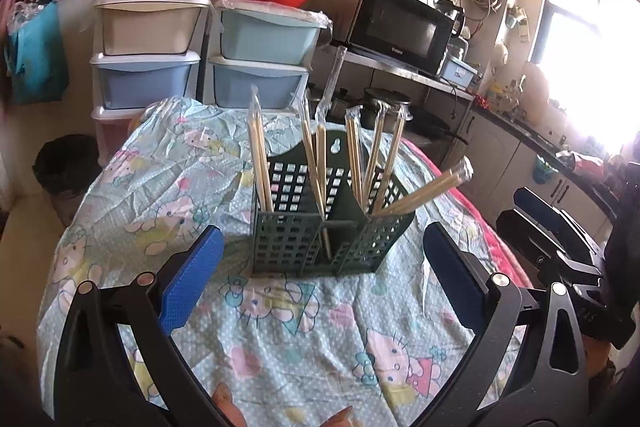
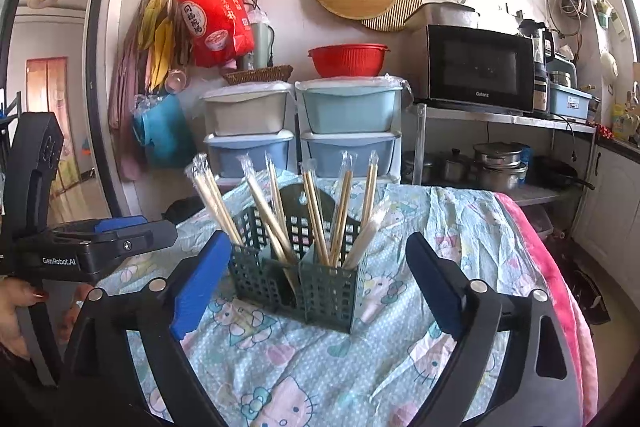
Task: Organize utensils
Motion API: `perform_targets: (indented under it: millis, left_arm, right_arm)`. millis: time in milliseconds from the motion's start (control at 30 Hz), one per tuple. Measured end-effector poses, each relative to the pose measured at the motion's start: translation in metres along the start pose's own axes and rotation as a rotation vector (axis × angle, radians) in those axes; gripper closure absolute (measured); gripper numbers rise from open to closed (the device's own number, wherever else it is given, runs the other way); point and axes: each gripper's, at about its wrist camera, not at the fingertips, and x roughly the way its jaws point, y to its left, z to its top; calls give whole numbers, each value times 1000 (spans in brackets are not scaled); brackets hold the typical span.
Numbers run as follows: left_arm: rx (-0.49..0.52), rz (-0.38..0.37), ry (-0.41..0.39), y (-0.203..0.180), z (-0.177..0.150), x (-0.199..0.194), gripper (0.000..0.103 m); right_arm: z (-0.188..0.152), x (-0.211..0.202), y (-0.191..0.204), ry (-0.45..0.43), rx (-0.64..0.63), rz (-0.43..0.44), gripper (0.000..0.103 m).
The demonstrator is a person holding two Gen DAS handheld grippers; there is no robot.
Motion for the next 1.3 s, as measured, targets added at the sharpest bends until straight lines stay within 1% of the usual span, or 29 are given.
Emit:
perform_targets:
  millis: [200, 367, 567, 800, 933, 1167, 1300]
  left_arm:
    - [7, 6, 12, -2, -14, 2, 11]
    - [15, 18, 11, -3, -22, 2, 11]
    - [11, 31, 24, -2, -33, 2, 11]
    - [19, 55, 27, 1, -44, 2, 11]
    - [18, 72, 13, 2, -52, -1, 11]
    - [31, 104, -48, 1, -64, -8, 11]
    - [44, 111, -61, 0, -72, -9, 11]
  right_arm:
    - [-17, 2, 3, 31, 6, -2, 9]
    - [-29, 2, 6, 51, 7, -11, 7]
    - [-38, 1, 7, 66, 20, -14, 7]
    - [-48, -2, 10, 61, 29, -25, 7]
    - [-55, -7, 9, 47, 38, -35, 7]
    - [-68, -12, 7, 25, 60, -66, 7]
    - [-76, -15, 5, 13, 80, -77, 7]
